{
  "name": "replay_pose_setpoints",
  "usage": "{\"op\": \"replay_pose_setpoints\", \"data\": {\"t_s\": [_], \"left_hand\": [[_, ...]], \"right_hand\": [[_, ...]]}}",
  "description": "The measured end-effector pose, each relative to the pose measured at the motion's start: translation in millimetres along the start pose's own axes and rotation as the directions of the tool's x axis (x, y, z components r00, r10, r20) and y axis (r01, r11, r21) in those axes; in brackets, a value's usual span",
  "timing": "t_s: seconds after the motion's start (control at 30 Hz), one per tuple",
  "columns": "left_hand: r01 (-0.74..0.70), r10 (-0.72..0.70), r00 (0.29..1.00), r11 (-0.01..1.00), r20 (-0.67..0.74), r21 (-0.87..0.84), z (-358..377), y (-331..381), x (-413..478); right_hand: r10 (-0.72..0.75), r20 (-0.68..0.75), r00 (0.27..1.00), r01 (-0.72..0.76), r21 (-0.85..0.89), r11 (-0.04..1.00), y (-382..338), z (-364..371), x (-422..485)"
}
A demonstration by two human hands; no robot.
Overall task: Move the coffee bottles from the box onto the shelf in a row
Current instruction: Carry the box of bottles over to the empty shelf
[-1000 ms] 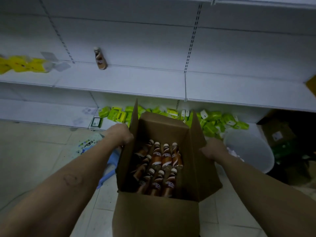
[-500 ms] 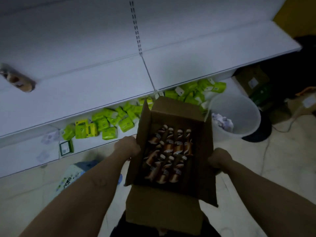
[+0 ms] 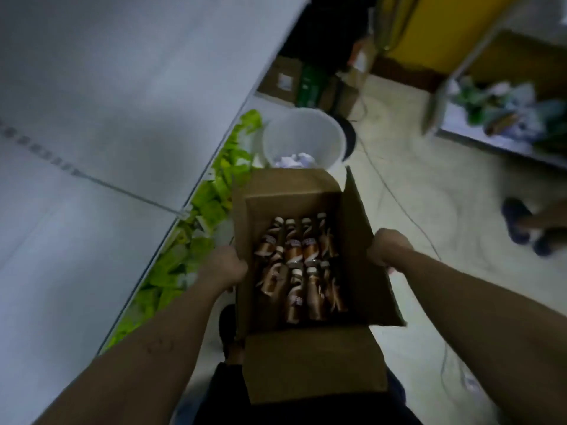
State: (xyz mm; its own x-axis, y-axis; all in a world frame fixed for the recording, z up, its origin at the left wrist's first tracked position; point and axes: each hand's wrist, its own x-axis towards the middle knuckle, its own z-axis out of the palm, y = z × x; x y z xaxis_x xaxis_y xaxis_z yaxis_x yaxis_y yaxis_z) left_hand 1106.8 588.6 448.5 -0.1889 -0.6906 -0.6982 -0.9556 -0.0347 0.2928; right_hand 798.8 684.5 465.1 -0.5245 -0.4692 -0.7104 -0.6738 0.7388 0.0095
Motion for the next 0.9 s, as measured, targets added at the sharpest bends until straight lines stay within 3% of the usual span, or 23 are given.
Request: {"op": "replay_pose_setpoints", "data": {"t_s": [0.2, 0.43, 0.73, 0.9], "left_hand": [[-0.073, 0.075, 0.997, 0.982, -0.01, 0.174, -6.1, 8.0, 6.3], [-0.121, 0.137, 0.99, 0.93, -0.024, 0.348, 45.0, 11.6, 12.6], [-0.166, 0.198, 0.98, 0.886, -0.029, 0.433, 182.8, -40.6, 126.8], [-0.25, 0.273, 0.962, 0.9, -0.014, 0.357, 251.0, -91.8, 197.6]], "right_hand": [[0.18, -0.108, 0.978, -0.154, 0.217, 0.964, 25.4, 34.5, -54.3], [0.282, -0.079, 0.956, -0.233, 0.381, 0.895, 76.1, 120.5, -65.6], [0.306, -0.068, 0.949, -0.238, 0.482, 0.844, 120.0, 290.1, 31.1], [0.335, -0.121, 0.934, -0.239, 0.487, 0.84, 108.6, 379.1, 95.8]]}}
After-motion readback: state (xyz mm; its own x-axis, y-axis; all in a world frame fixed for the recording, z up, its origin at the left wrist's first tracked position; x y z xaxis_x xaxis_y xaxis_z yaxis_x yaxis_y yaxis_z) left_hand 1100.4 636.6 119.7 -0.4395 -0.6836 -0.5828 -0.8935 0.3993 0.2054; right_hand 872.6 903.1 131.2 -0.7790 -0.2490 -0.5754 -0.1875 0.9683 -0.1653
